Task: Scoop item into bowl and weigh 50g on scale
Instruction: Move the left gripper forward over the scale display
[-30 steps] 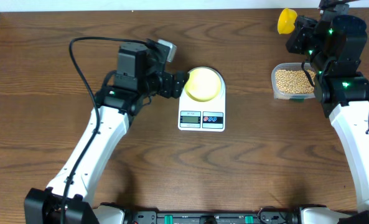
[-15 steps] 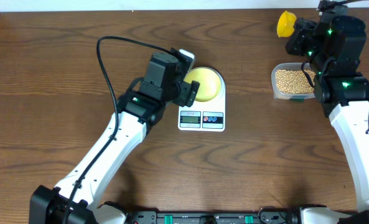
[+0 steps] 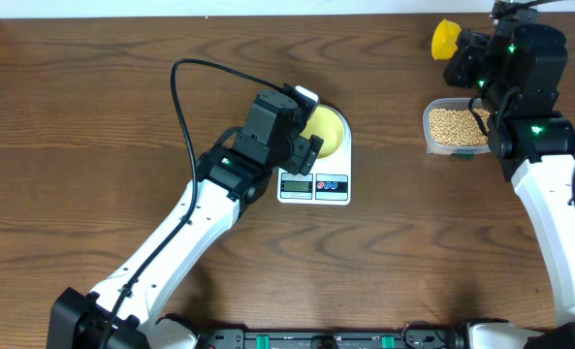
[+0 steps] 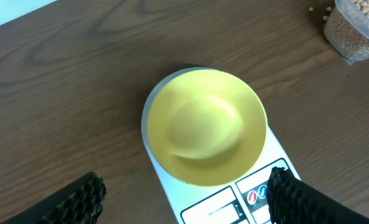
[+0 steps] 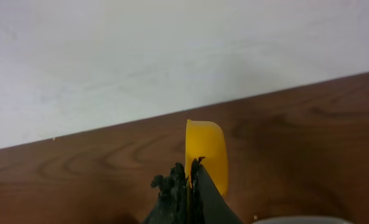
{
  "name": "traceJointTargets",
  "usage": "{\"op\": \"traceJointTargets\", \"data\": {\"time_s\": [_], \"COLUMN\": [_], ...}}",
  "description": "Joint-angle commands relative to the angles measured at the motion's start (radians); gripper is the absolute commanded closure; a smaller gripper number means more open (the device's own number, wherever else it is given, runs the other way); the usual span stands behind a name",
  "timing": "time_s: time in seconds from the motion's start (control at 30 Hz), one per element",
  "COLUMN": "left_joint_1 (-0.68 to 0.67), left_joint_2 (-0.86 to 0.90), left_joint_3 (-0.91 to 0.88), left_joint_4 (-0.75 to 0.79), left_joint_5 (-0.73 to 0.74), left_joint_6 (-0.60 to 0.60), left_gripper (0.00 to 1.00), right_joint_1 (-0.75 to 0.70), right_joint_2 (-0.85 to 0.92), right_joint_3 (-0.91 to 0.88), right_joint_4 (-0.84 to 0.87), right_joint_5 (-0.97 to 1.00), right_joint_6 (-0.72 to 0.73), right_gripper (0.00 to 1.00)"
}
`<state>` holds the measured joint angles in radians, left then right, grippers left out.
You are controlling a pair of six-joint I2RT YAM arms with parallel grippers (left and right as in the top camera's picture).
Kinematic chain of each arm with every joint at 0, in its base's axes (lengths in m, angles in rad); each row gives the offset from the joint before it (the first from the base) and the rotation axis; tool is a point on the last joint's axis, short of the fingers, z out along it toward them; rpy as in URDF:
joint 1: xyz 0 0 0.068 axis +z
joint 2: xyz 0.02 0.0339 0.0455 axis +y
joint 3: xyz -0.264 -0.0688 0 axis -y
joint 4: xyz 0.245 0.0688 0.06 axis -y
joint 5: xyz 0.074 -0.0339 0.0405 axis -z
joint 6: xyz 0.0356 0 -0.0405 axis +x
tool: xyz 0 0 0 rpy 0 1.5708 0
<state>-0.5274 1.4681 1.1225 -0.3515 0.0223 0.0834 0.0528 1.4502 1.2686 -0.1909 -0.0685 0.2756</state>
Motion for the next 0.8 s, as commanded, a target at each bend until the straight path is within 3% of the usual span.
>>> {"op": "traceJointTargets", "data": {"time_s": [0.0,0.77], "left_joint_1": [0.0,0.0], "left_joint_2": [-0.015,-0.01], "left_joint_3": [0.007,0.007], "left_joint_4": [-0.013,-0.108], "left_joint_5": [-0.019,-0.016], "left_joint_6": [0.01,0.01], "left_gripper": [0.15,0.15], "right_joint_1": [-0.006,0.0], "right_joint_2": [0.003,0.003], "right_joint_3": [0.012,0.012], "right_joint_4": [0.032,0.077], "right_joint_5": [0.019,0.009], "right_joint_6": [-0.031,-0.037], "right_gripper": [0.99,0.99]}}
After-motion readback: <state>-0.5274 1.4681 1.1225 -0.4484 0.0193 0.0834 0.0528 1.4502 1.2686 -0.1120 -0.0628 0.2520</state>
